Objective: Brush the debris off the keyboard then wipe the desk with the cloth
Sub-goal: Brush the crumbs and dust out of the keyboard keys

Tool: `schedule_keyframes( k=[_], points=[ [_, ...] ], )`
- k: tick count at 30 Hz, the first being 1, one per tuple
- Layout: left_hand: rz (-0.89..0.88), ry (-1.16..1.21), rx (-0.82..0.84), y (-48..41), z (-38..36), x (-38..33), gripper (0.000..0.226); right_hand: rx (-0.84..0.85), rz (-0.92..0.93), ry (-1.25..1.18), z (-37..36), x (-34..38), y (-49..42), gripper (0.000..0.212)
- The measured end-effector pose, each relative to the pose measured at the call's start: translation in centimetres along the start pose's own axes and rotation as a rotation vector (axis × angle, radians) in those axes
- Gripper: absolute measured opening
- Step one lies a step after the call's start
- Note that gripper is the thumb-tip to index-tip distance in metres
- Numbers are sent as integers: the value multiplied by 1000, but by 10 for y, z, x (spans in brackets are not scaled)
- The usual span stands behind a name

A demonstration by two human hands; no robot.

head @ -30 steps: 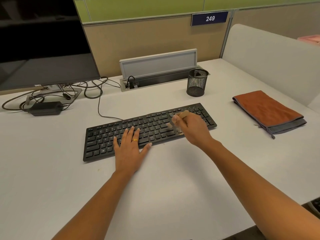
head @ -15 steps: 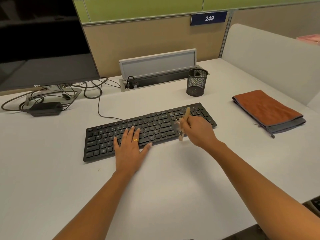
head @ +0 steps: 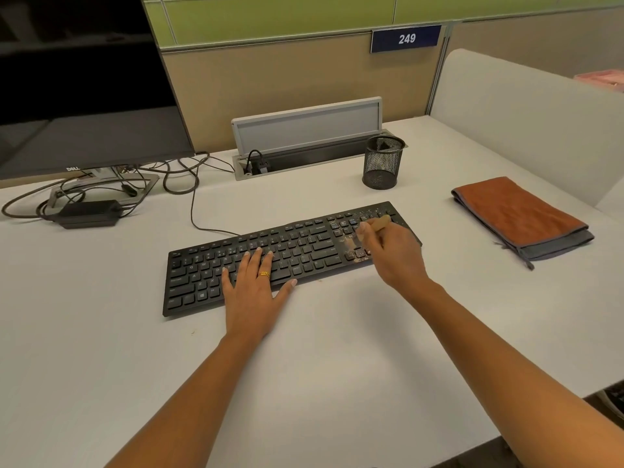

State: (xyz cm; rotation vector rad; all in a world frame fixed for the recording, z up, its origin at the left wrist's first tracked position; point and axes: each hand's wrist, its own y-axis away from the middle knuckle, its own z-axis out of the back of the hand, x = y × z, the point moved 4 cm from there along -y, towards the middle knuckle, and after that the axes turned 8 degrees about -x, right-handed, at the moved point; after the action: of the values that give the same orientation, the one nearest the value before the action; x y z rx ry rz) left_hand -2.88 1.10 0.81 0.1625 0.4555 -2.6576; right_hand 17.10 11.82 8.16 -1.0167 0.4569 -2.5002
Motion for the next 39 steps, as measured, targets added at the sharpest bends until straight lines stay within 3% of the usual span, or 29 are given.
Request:
schedule_keyframes(
  k=[2,6,20,27,32,36,39],
  points=[
    [-1,9,-5,0,-1,0,76,47,34,-64,-5,2,4,42],
    [0,11,-5,1,1,-1,75,154,14,45,-12,-3,6,46],
    [6,10,2,0,1,-1,71,132,-51,11,-7,-8,-1,44],
    [7,-3,16,1,1,-1,75,4,-195,-155,5,-27,-12,22],
    [10,-33,52,-1,1,-8,79,-77,-275,-241,13,-38,-25,25],
    [-50,-43,63,-10,-1,-25,100,9,-299,-292,2,-31,-37,32],
    [-91,-56,76,-20,-7,-40,90,51,-261,-301,-7,-20,-51,32]
  ],
)
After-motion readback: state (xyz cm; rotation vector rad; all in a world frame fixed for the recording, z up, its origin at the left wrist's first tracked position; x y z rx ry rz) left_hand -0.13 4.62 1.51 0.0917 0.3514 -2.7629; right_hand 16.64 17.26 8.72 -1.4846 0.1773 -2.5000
